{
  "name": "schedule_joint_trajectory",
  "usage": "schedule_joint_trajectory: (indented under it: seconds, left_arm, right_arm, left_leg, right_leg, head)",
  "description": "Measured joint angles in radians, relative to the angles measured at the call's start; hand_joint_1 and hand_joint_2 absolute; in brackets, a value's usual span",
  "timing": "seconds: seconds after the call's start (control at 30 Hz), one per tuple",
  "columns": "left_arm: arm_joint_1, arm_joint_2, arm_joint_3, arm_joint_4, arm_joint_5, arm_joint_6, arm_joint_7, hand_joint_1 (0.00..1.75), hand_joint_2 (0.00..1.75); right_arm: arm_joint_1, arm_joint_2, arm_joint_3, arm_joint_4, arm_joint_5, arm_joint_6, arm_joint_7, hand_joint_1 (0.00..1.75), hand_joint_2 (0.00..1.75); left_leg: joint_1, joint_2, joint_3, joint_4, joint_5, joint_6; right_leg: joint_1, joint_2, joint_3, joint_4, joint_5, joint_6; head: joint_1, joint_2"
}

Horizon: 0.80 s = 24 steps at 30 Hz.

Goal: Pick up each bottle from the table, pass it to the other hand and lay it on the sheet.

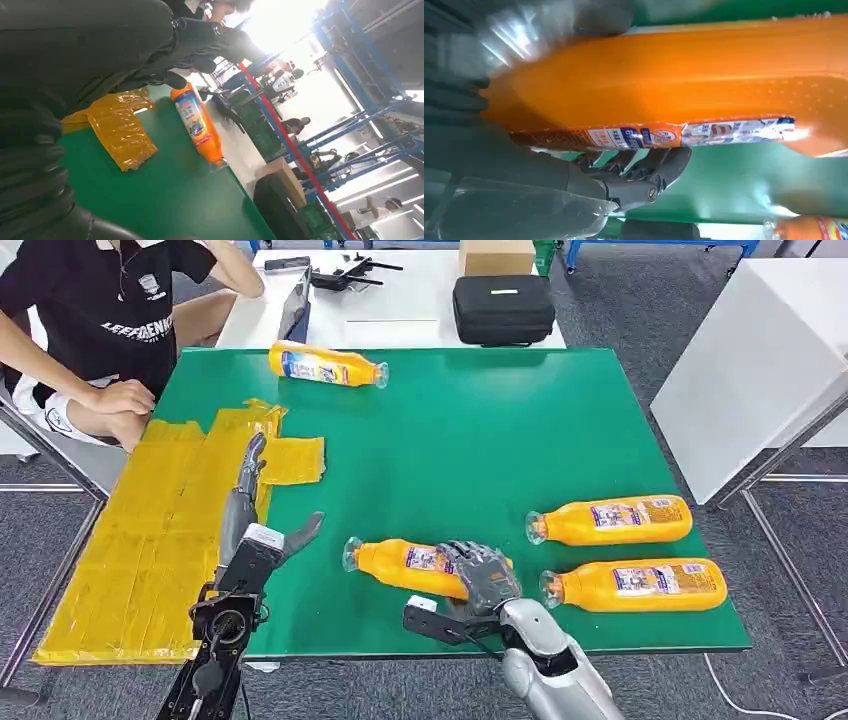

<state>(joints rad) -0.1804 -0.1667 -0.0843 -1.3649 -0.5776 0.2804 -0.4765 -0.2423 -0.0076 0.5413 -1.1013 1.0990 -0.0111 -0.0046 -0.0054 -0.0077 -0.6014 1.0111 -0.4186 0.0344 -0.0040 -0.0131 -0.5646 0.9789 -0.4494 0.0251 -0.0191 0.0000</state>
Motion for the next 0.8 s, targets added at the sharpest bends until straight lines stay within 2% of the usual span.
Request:
schedule_joint_trajectory:
  seconds: [0.47, 0.5, 0.53, 0.8]
  left_arm:
    - [-0.001, -0.002, 0.0, 0.0, 0.0, -0.002, 0.0, 0.0, 1.75]
    - [-0.001, -0.002, 0.0, 0.0, 0.0, -0.002, 0.0, 0.0, 1.75]
    - [-0.001, -0.002, 0.0, 0.0, 0.0, -0.002, 0.0, 0.0, 1.75]
    - [-0.001, -0.002, 0.0, 0.0, 0.0, -0.005, 0.0, 0.0, 1.75]
  right_arm:
    - [-0.024, 0.013, 0.0, 0.032, 0.02, 0.008, 0.015, 1.62, 1.75]
    - [-0.024, 0.013, 0.0, 0.032, 0.02, 0.008, 0.015, 1.73, 1.75]
    - [-0.024, 0.013, 0.0, 0.033, 0.02, 0.008, 0.015, 1.75, 1.75]
    - [-0.025, 0.016, -0.002, 0.035, 0.021, -0.001, 0.023, 1.75, 1.75]
  left_leg:
    - [0.0, 0.002, 0.005, 0.0, 0.0, 0.0]
    - [0.0, 0.002, 0.005, 0.0, 0.0, 0.0]
    - [0.0, 0.002, 0.005, 0.0, 0.0, 0.0]
    - [0.0, 0.002, 0.005, 0.0, 0.0, 0.0]
  right_leg:
    - [0.0, 0.0, 0.004, 0.0, 0.001, -0.001]
    - [0.0, 0.0, 0.004, 0.0, 0.001, -0.001]
    - [0.0, 0.0, 0.004, 0.0, 0.001, -0.001]
    - [0.0, 0.0, 0.004, 0.0, 0.001, -0.001]
  head:
    - [0.0, 0.0]
    - [0.0, 0.0]
    - [0.0, 0.0]
    - [0.0, 0.0]
